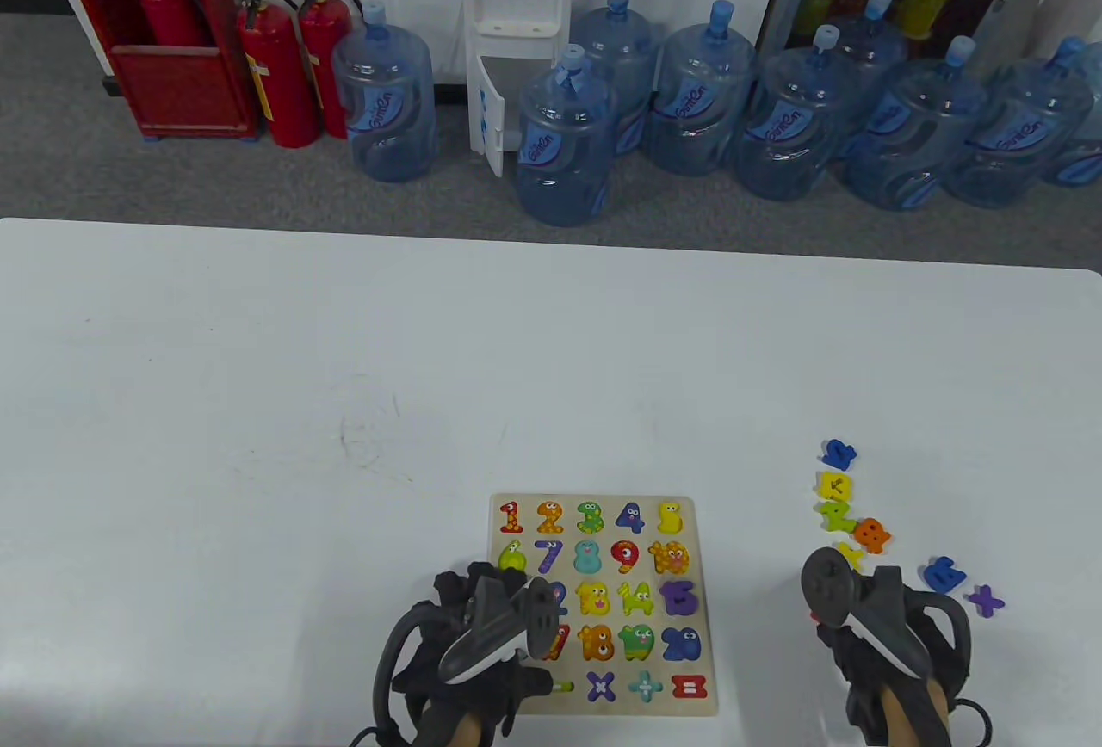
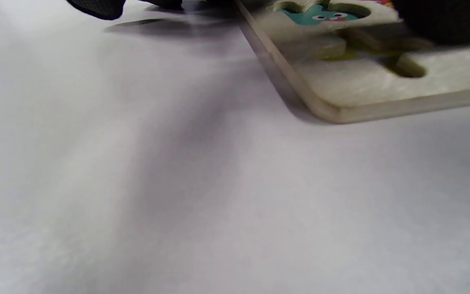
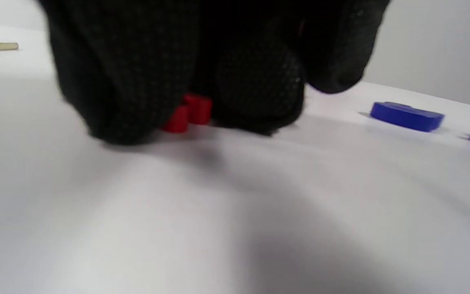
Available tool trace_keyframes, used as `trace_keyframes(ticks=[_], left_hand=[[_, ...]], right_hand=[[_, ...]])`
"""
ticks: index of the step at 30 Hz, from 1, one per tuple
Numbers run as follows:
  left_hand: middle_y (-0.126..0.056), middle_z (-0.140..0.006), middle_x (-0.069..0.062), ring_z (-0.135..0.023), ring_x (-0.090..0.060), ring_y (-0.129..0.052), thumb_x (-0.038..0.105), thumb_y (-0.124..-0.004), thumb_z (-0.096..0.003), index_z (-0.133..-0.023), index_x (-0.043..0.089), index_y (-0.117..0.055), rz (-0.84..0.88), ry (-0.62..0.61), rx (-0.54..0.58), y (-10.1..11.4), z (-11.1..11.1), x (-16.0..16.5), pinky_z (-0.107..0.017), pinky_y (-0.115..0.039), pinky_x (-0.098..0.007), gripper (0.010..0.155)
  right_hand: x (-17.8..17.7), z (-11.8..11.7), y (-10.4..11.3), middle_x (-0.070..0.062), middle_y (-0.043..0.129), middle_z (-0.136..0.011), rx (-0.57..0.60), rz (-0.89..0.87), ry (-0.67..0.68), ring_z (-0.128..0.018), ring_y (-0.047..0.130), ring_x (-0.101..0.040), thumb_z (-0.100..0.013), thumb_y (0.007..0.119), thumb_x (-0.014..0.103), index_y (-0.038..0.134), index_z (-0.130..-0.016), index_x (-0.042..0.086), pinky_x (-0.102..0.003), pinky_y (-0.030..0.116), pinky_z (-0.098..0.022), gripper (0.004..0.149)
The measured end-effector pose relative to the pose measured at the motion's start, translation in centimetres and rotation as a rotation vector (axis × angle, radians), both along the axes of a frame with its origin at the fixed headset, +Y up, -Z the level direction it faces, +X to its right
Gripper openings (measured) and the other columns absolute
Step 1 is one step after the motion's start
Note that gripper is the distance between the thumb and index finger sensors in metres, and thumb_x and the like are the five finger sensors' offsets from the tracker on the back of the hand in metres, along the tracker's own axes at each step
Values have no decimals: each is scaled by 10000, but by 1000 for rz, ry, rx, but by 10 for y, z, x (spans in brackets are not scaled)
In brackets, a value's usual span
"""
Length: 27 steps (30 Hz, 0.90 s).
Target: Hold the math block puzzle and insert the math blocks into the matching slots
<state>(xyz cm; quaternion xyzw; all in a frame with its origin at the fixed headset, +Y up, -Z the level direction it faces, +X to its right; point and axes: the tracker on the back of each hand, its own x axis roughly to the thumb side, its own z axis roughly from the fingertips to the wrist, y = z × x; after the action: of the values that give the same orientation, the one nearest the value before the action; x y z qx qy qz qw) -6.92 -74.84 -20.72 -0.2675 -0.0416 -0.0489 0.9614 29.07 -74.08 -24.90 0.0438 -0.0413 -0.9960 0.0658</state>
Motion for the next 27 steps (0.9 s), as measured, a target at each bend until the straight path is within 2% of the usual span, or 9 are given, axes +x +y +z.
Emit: trace_keyframes(ticks=[8, 14, 19, 27], left_hand=[[-274, -1173, -51, -1116, -466, -366, 669, -724, -301, -1108, 287, -274, 41, 26, 16, 4, -1, -15, -769, -510, -663, 1000], [-282, -1173, -57, -1117, -461, -376, 664, -726, -305, -1109, 289, -284, 33, 19, 19, 4, 0, -14, -770, -513, -661, 992], [-277, -1172, -61, -1117, -460, -382, 666, -723, -305, -1109, 290, -286, 31, 19, 15, 4, 0, -14, -771, -514, -660, 990], [-269, -1171, -61, -1116, -461, -375, 666, -723, -306, -1110, 289, -289, 27, 21, 10, 5, 1, -13, -771, -513, -660, 988]], right_hand=[[-17, 4, 4, -42, 911, -730, 2, -13, 106, -533, 983, -165, -194, 911, 290, 850, -792, 239, -409, 800, -532, 602], [-59, 22, 19, -33, 924, -722, 73, -3, 327, -519, 994, -155, -192, 910, 301, 858, -786, 240, -401, 814, -518, 600], [-97, 38, 20, -11, 929, -720, 92, 87, 479, -518, 1002, -136, -187, 904, 318, 856, -783, 259, -388, 824, -519, 601], [-131, 59, 18, -10, 935, -714, 46, 85, 643, -512, 1005, -133, -184, 905, 324, 860, -779, 258, -386, 826, -517, 600]])
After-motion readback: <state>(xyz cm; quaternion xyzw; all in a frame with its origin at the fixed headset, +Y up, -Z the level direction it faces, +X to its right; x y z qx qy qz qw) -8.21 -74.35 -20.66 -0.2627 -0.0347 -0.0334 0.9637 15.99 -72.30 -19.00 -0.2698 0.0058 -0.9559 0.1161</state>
